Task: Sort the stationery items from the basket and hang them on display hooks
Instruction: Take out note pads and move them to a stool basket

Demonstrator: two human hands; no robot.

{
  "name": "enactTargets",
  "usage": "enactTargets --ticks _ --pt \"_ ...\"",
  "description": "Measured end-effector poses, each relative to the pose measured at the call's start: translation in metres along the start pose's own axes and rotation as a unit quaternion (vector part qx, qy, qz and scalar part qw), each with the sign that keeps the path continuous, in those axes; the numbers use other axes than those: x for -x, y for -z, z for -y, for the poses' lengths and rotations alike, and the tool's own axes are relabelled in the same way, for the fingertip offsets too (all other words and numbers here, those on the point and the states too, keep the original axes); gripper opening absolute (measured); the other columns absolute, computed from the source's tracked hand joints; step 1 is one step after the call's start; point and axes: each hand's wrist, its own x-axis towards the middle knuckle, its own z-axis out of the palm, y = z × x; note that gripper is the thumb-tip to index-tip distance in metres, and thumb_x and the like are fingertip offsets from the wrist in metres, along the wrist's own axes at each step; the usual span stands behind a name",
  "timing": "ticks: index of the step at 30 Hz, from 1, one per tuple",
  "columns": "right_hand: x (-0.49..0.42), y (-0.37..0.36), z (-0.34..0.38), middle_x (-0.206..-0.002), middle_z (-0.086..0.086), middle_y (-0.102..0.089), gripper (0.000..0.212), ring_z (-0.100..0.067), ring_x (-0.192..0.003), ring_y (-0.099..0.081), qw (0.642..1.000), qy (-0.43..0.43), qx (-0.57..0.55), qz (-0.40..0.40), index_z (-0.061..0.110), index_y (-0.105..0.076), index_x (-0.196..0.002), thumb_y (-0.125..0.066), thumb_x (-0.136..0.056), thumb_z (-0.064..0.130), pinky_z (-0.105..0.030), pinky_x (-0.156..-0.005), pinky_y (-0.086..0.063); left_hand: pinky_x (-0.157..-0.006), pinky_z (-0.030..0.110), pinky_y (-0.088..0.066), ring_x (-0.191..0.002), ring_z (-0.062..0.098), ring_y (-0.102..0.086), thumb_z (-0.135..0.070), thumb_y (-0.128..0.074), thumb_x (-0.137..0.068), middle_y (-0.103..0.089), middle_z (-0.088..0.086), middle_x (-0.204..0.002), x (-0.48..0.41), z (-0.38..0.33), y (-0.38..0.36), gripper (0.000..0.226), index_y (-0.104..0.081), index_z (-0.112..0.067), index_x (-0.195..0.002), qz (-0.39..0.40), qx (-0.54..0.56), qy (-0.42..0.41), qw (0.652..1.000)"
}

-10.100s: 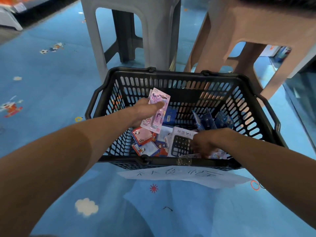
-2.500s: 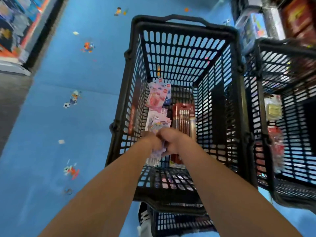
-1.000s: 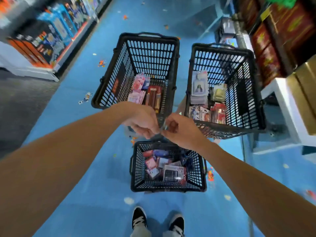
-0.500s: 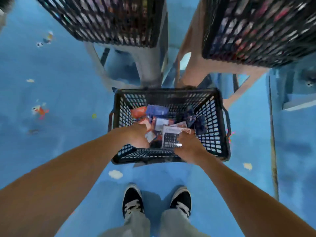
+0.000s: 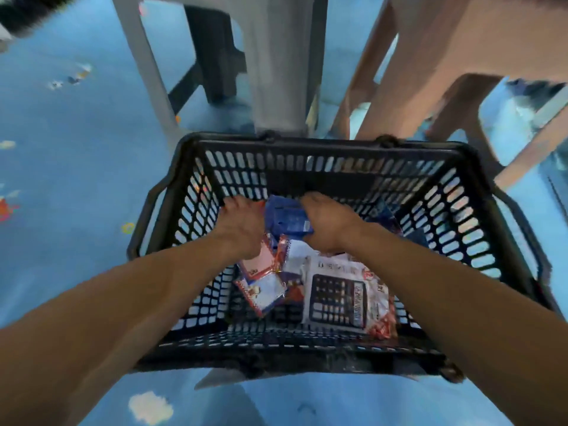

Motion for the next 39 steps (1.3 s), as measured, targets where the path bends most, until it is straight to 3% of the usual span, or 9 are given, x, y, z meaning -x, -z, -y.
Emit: enactTargets --ticks 10,13,16,21,23,26,32,36,39 --pt "-0.021 -0.028 -0.007 -0.135 -0.011 -0.051 0.072 -0.032 -0.120 -0.054 0.997 0.033 0.048 -0.053 0.018 -0.031 -0.140 -0.076 -0.083 0.020 -0.042 -0.091 -0.048 -0.080 0.036 -0.053 -0.116 0.028 -0.063 -0.025 -0.074 -0.087 -0.062 0.007 -0.127 -0.022 0.006 -0.020 0.051 -0.054 -0.015 -0.133 0.036 0.036 -0.039 0.998" --pt "-0.017 -0.041 -0.008 -0.135 -0.011 -0.044 0.071 -0.032 -0.111 -0.060 0.999 0.013 0.014 -0.026 0.018 -0.029 -0.138 -0.076 -0.085 0.021 -0.038 -0.076 -0.047 -0.073 0.030 -0.046 -0.110 0.025 -0.062 -0.024 -0.071 -0.087 -0.060 0.007 -0.129 -0.020 0.005 -0.021 0.059 -0.048 -0.015 -0.140 0.090 0.064 -0.056 0.992" --pt "-0.019 -0.046 -0.006 -0.136 -0.010 -0.049 0.056 -0.032 -0.113 -0.060 0.998 0.014 0.062 -0.003 0.020 -0.039 -0.141 -0.066 -0.093 0.026 -0.041 -0.081 -0.051 -0.071 0.030 -0.045 -0.093 0.020 -0.052 -0.022 -0.069 -0.086 -0.059 0.006 -0.127 -0.020 0.004 -0.022 0.068 -0.039 -0.013 -0.147 0.109 0.064 -0.065 0.990" --pt "-0.025 -0.023 -0.007 -0.094 0.000 -0.064 0.013 -0.023 -0.088 -0.063 0.997 0.043 -0.031 -0.050 0.026 -0.063 -0.094 -0.059 -0.096 0.038 -0.032 -0.069 -0.047 -0.064 0.029 -0.047 -0.086 0.020 -0.056 -0.038 -0.062 -0.080 -0.054 -0.001 -0.097 -0.026 0.009 -0.017 0.049 -0.056 -0.018 -0.124 0.075 0.177 -0.039 0.981" --pt "-0.022 -0.013 -0.009 -0.077 0.002 -0.060 0.022 -0.020 -0.074 -0.061 0.989 0.038 -0.121 -0.078 0.026 -0.056 -0.075 -0.062 -0.093 0.036 -0.030 -0.059 -0.043 -0.062 0.027 -0.048 -0.082 0.017 -0.062 -0.043 -0.057 -0.078 -0.062 -0.002 -0.092 -0.023 0.009 -0.018 0.035 -0.063 -0.019 -0.102 0.055 0.289 -0.020 0.955" --pt "-0.011 -0.007 -0.012 -0.078 -0.004 -0.064 0.019 -0.024 -0.073 -0.062 0.974 0.026 -0.197 -0.110 0.017 -0.060 -0.083 -0.061 -0.094 0.031 -0.036 -0.062 -0.048 -0.056 0.025 -0.050 -0.072 0.016 -0.071 -0.034 -0.061 -0.088 -0.074 0.002 -0.081 -0.018 0.010 -0.019 0.020 -0.071 -0.017 -0.090 0.073 0.463 0.039 0.883" --pt "0.016 0.007 -0.019 -0.084 -0.004 -0.067 0.010 -0.020 -0.077 -0.064 0.962 0.023 -0.226 -0.149 0.014 -0.064 -0.089 -0.060 -0.096 0.021 -0.034 -0.065 -0.050 -0.092 0.051 -0.059 -0.094 0.034 -0.071 -0.029 -0.048 -0.098 -0.072 0.017 -0.102 -0.003 0.006 0.001 0.033 -0.061 -0.004 -0.114 0.054 0.662 0.147 0.733" --pt "0.025 0.020 -0.018 -0.072 0.005 -0.057 0.024 -0.006 -0.064 -0.052 0.947 -0.027 -0.269 -0.172 0.023 -0.053 -0.072 -0.060 -0.095 0.019 -0.020 -0.052 -0.036 -0.087 0.050 -0.061 -0.082 0.029 -0.069 -0.018 -0.046 -0.098 -0.068 0.013 -0.089 0.002 0.007 0.015 0.024 -0.060 -0.003 -0.111 0.045 0.725 0.151 0.670" --pt "0.031 0.030 -0.027 -0.076 -0.007 -0.057 0.018 -0.016 -0.068 -0.050 0.916 -0.074 -0.355 -0.172 0.006 -0.057 -0.080 -0.059 -0.095 0.016 -0.030 -0.062 -0.039 -0.071 0.047 -0.064 -0.070 0.029 -0.070 0.002 -0.046 -0.086 -0.068 0.013 -0.079 0.010 0.007 0.023 0.024 -0.061 -0.012 -0.097 0.039 0.766 0.104 0.633"
